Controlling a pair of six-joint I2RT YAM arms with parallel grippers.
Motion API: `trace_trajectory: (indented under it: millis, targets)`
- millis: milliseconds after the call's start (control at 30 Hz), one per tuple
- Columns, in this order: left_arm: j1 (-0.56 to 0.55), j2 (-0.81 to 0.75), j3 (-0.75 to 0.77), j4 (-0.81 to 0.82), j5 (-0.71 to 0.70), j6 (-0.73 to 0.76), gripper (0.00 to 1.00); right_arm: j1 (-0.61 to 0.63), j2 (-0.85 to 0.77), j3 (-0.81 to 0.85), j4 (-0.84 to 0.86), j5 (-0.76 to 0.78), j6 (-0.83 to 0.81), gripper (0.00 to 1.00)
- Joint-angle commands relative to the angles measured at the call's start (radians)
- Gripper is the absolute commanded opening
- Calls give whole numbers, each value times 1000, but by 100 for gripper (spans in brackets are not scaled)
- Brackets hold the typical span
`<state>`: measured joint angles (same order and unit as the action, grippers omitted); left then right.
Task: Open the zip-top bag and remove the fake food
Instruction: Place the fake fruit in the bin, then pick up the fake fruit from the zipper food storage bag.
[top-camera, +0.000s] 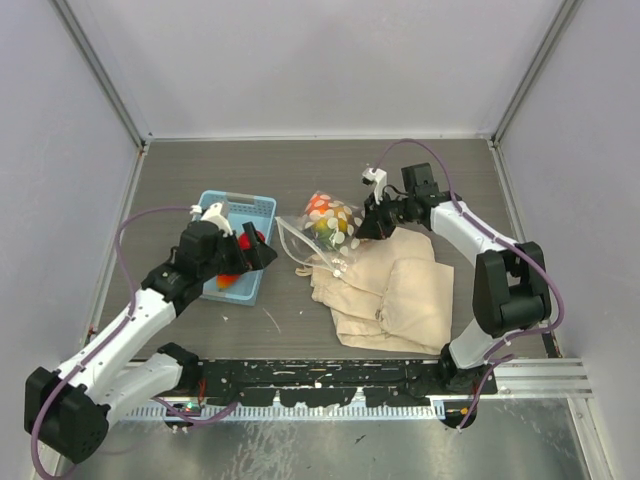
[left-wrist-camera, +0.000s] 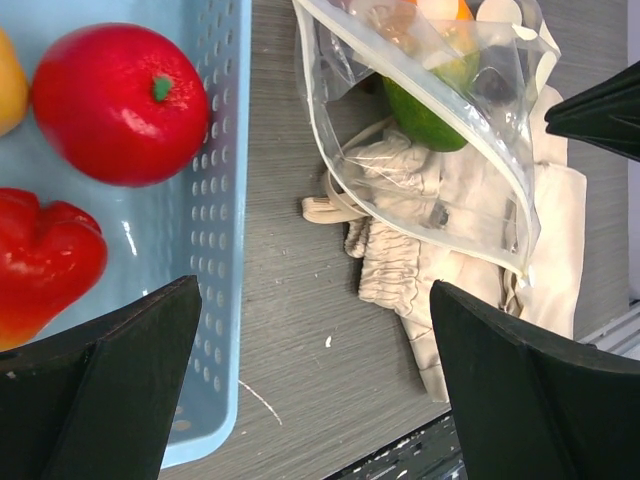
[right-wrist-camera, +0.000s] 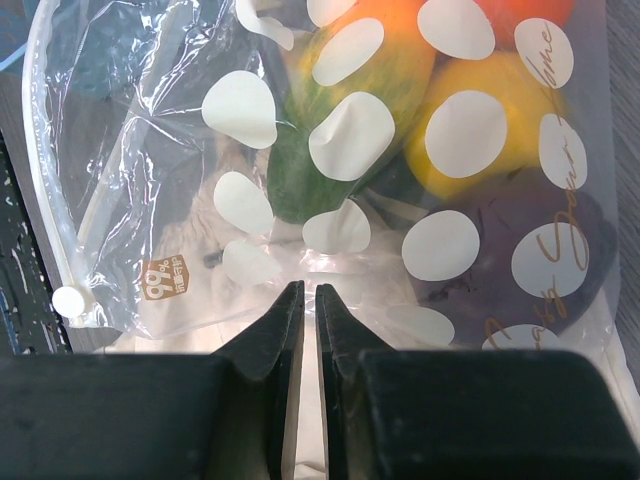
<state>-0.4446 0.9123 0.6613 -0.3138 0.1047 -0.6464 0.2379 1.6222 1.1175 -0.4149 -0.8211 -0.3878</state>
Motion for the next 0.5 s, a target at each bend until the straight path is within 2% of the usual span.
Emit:
trace_trajectory:
  millis: [0, 467]
  targets:
    - [-38, 14, 8, 94, -19, -16, 98, -6, -51, 4, 27, -31, -11, 16]
    - [-128, 84, 11, 182, -32, -32, 98, -18, -62, 2, 27, -45, -11, 16]
